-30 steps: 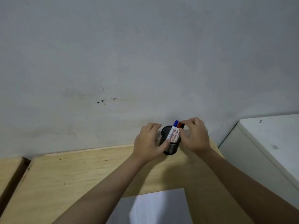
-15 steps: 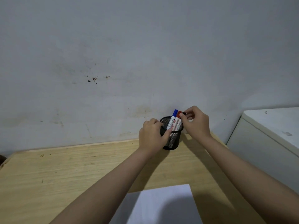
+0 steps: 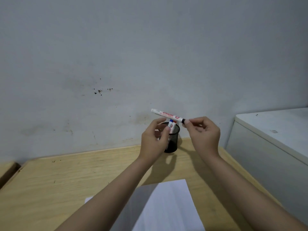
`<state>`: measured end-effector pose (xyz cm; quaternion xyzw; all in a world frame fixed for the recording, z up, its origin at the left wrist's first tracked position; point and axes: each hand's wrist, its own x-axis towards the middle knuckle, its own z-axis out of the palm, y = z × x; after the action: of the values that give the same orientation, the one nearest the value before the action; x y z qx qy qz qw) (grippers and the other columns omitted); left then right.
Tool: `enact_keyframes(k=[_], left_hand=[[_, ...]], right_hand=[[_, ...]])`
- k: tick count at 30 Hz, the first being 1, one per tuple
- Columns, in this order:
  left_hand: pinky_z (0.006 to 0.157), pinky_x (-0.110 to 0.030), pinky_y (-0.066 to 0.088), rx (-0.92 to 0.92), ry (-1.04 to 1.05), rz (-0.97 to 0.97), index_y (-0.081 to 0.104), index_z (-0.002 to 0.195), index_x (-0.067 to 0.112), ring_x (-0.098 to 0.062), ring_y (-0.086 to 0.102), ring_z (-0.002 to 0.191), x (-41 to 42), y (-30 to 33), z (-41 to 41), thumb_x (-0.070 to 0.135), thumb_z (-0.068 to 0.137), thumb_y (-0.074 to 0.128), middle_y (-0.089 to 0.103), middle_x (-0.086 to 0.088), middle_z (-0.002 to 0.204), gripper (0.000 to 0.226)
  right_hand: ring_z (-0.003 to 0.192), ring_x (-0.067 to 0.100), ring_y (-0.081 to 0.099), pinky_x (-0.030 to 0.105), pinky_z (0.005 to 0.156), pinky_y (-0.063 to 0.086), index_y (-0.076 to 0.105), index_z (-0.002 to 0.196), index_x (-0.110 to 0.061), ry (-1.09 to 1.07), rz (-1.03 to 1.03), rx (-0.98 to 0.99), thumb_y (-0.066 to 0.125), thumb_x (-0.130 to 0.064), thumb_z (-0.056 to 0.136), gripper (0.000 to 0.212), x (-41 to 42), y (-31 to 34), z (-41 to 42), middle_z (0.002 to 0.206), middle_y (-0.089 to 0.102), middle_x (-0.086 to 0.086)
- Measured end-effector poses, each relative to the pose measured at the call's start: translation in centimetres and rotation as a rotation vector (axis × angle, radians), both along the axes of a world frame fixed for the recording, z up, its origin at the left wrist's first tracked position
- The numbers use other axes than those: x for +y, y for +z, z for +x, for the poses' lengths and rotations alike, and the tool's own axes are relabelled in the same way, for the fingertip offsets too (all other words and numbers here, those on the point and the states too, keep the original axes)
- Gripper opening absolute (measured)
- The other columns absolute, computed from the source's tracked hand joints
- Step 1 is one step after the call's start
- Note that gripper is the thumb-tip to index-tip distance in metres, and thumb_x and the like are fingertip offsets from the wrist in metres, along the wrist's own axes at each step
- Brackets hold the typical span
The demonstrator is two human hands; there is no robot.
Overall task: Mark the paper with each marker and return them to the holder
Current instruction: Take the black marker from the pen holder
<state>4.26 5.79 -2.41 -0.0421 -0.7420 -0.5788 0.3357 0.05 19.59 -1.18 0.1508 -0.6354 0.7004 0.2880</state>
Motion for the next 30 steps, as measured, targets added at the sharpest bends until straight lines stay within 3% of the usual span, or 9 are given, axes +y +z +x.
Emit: enact_keyframes(k=[2,4,9,15,18,22,24,27,30], left_hand=[[0.072,-0.027,0.055,-0.007,-0.01,0.118,0.06,0.098,0.045,-0.02,0.071,0.077,0.4,0.6,0.8,0.021,0.088,0.06,0.071,0.002,0.093,0.026],[0.074,-0.028,0.057,-0.011,0.008,0.211,0.064,0.098,0.036,-0.021,0.072,0.079,0.4,0.9,1.3,0.021,0.087,0.062,0.072,-0.005,0.096,0.019],[0.061,-0.012,0.052,0.008,0.056,0.235,0.067,0.097,0.017,0.003,0.067,0.067,-0.6,1.4,2.6,0.01,0.08,0.069,0.069,0.006,0.085,0.019],[0.064,-0.022,0.056,-0.017,0.049,0.13,0.069,0.093,0.018,-0.011,0.07,0.07,-1.8,2.2,4.2,0.005,0.079,0.066,0.071,0.001,0.086,0.02],[0.059,-0.021,0.053,-0.057,0.048,-0.013,0.071,0.085,0.017,-0.003,0.066,0.067,-1.9,2.3,5.0,0.013,0.079,0.069,0.071,0.008,0.079,0.008],[0.071,-0.031,0.055,-0.09,0.045,-0.081,0.071,0.08,0.015,-0.006,0.067,0.071,-1.9,2.2,5.8,0.017,0.076,0.072,0.072,0.004,0.076,0.004],[0.075,-0.022,0.052,-0.095,0.071,-0.119,0.07,0.082,0.019,-0.003,0.067,0.075,-2.4,1.9,6.2,0.02,0.074,0.074,0.072,0.009,0.079,0.009],[0.069,-0.009,0.047,-0.148,0.129,-0.215,0.072,0.082,0.019,0.001,0.066,0.073,-3.6,1.1,6.9,0.023,0.07,0.078,0.074,0.008,0.079,0.014],[0.071,-0.021,0.053,-0.165,0.141,-0.202,0.075,0.082,0.013,-0.006,0.067,0.07,-4.4,0.8,7.4,0.016,0.071,0.078,0.075,0.001,0.077,0.011]], right_hand=[[0.065,0.016,0.073,0.021,0.063,0.058,0.067,0.07,-0.01,0.09,-0.068,-0.072,0.076,0.002,0.077,0.017,-0.6,-1.3,1.5,0.066,0.073,-0.003],[0.063,0.008,0.073,0.017,0.062,0.056,0.069,0.071,-0.009,0.164,-0.064,-0.106,0.076,0.005,0.076,0.016,-1.1,-2.6,2.8,0.062,0.074,-0.01],[0.064,0.002,0.07,0.012,0.063,0.053,0.074,0.077,-0.011,0.331,0.01,-0.122,0.074,0.007,0.077,0.019,-1.7,-3.3,4.5,0.066,0.075,-0.013],[0.071,0.004,0.067,0.022,0.07,0.055,0.075,0.078,-0.021,0.323,0.02,-0.146,0.072,-0.005,0.083,0.018,-2.1,-1.3,4.5,0.077,0.073,-0.003],[0.07,0.007,0.066,0.031,0.074,0.057,0.076,0.084,-0.018,0.334,0.049,-0.191,0.071,-0.017,0.085,0.005,-2.7,-0.1,4.2,0.079,0.072,0.003],[0.054,0.003,0.06,0.024,0.059,0.056,0.072,0.077,-0.012,0.312,0.101,-0.244,0.07,-0.023,0.087,0.015,-3.6,0.5,4.3,0.068,0.064,0.007],[0.052,0.002,0.06,0.022,0.057,0.057,0.071,0.075,-0.01,0.306,0.052,-0.27,0.069,-0.023,0.088,0.018,-3.7,0.5,4.3,0.061,0.062,0.002],[0.054,0.003,0.062,0.022,0.059,0.059,0.07,0.076,-0.008,0.307,-0.024,-0.296,0.069,-0.023,0.088,0.02,-3.6,0.5,4.2,0.056,0.063,-0.003],[0.057,0.007,0.061,0.021,0.057,0.058,0.069,0.086,0.0,0.341,-0.056,-0.32,0.068,-0.023,0.089,0.024,-3.9,0.3,4.4,0.061,0.063,0.001]])
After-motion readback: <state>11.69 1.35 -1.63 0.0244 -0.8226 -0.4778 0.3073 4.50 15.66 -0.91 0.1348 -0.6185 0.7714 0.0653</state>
